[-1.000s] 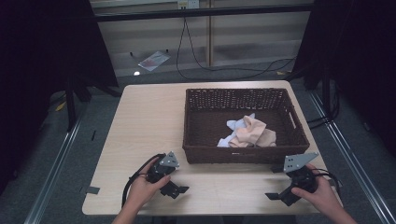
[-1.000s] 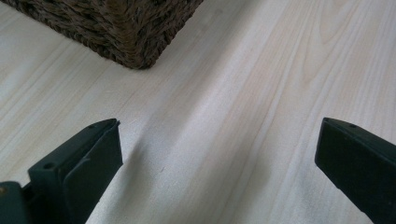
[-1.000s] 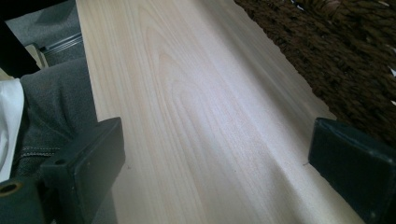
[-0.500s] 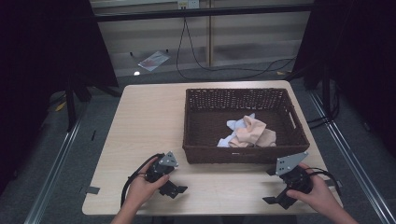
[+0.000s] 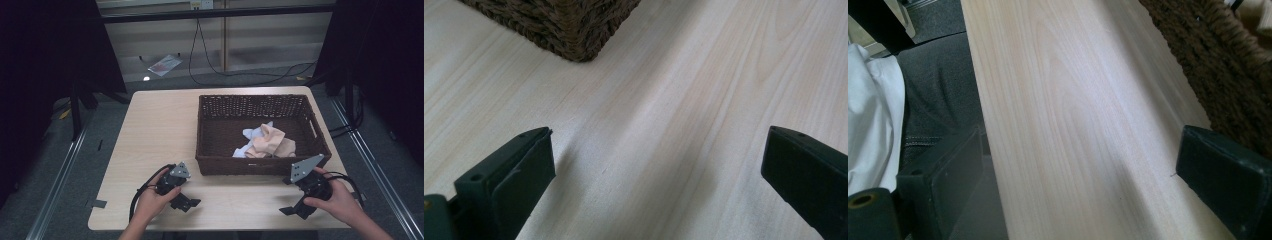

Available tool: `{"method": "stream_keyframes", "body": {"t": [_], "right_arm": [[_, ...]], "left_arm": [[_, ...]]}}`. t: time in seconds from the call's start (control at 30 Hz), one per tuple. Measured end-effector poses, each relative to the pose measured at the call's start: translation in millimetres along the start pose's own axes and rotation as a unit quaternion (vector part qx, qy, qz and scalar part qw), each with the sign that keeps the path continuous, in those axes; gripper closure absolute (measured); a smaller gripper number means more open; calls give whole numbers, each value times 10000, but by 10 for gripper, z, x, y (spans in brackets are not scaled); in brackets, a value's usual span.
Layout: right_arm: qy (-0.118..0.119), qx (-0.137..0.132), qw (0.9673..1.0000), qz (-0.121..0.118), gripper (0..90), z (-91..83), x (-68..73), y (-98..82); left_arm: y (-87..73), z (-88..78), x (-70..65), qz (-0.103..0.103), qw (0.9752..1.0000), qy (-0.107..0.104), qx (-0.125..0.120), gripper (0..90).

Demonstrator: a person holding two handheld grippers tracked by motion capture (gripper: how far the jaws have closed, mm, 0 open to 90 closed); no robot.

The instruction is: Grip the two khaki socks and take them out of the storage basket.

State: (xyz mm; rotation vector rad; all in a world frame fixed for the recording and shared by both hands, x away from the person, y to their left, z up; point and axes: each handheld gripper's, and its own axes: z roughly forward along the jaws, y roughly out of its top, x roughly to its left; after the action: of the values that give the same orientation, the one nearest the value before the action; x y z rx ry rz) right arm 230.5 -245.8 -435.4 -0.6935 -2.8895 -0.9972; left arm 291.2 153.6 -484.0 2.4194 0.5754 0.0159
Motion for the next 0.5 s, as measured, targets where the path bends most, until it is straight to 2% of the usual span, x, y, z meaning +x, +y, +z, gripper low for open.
{"method": "stream_keyframes", "body": {"t": [0.1, 0.27, 0.5], "right_arm": [[62, 23, 10000, 27, 48, -24, -11, 59], [109, 56, 9999, 65, 48, -73, -22, 158], [133, 116, 9998, 25, 48, -90, -22, 270]], "left_arm": [[-1, -2, 7, 61, 10000, -32, 72, 5], [-7, 0, 6, -49, 10000, -50, -12, 5], [-7, -6, 13, -40, 10000, -43, 27, 5]]}}
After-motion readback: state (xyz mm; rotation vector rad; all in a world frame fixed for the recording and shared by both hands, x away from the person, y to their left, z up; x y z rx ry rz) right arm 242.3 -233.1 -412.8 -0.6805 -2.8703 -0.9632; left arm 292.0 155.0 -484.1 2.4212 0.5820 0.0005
